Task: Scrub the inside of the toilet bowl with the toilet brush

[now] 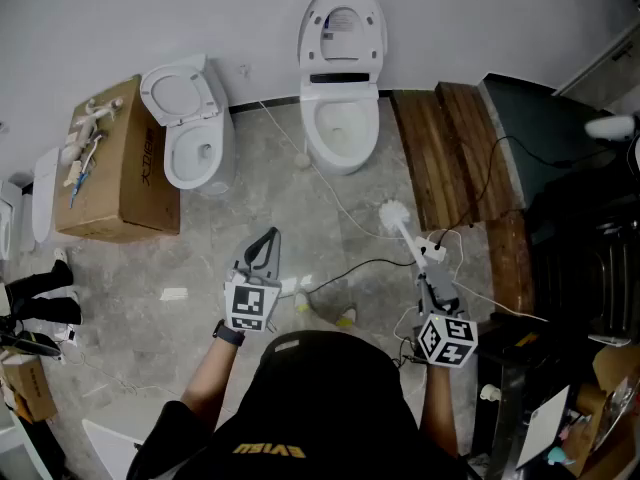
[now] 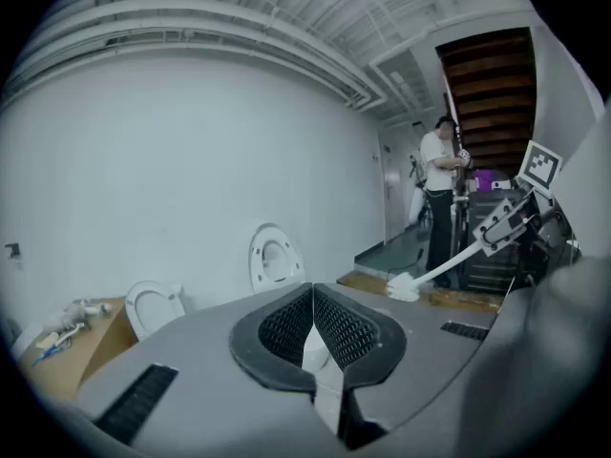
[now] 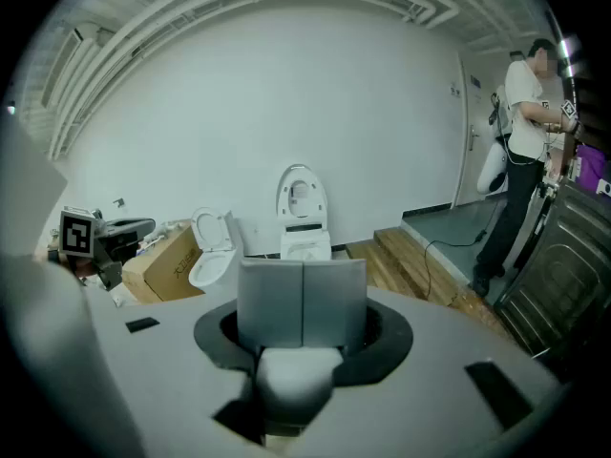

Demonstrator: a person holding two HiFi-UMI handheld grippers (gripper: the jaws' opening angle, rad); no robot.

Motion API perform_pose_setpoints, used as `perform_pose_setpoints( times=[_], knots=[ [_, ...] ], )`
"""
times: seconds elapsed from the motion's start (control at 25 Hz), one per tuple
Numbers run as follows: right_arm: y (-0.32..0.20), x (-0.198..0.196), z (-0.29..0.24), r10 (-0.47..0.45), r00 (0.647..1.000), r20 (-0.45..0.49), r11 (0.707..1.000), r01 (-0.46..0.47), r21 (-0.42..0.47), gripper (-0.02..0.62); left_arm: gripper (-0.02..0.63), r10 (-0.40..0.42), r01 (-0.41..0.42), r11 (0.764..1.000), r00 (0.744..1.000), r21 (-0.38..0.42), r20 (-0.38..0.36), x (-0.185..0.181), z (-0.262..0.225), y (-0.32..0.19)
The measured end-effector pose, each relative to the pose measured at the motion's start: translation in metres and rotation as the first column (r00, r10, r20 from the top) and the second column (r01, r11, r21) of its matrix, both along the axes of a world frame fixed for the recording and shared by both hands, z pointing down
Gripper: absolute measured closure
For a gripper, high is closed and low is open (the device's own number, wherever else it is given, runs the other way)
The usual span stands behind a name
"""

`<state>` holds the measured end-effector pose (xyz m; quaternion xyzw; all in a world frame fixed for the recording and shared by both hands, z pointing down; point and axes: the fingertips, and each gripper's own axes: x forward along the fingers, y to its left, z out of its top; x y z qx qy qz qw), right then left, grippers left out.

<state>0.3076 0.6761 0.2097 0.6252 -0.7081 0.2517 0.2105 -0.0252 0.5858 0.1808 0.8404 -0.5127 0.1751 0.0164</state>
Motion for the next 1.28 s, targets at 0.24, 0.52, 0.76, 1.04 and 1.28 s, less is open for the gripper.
perform_pose_setpoints(
  times=[0.24, 0.52, 0.76, 1.04, 1.28],
  knots=[
    [0.000, 0.020, -0.005, 0.003, 1.000, -0.008, 1.000, -0.003, 0.020, 0.436, 0.588, 0.024, -0.024, 1.000, 1.000, 0.015, 0.011, 0.029, -0.007, 0.009],
    [-0.001, 0.028, -0.008, 0.010, 1.000, -0.008, 1.000, -0.010, 0.027, 0.436, 0.588, 0.037, -0.038, 0.999, 0.998, 0.025, 0.054, 0.037, -0.009, 0.006],
    [-0.009, 0.022, -0.011, 0.006, 1.000, -0.013, 0.999, -0.006, 0.032, 0.436, 0.588, 0.037, -0.040, 0.999, 0.996, 0.036, 0.075, 0.027, -0.006, 0.004],
    [-0.018, -0.005, -0.006, -0.028, 0.999, -0.030, 1.000, 0.028, 0.009, 0.436, 0.588, 0.070, -0.077, 0.995, 0.990, 0.057, 0.127, 0.011, -0.005, 0.004],
    [-0.031, -0.041, -0.006, -0.042, 0.998, -0.045, 0.999, 0.042, 0.002, 0.436, 0.588, 0.048, -0.053, 0.998, 0.994, 0.044, 0.103, -0.026, -0.002, 0.003]
  ],
)
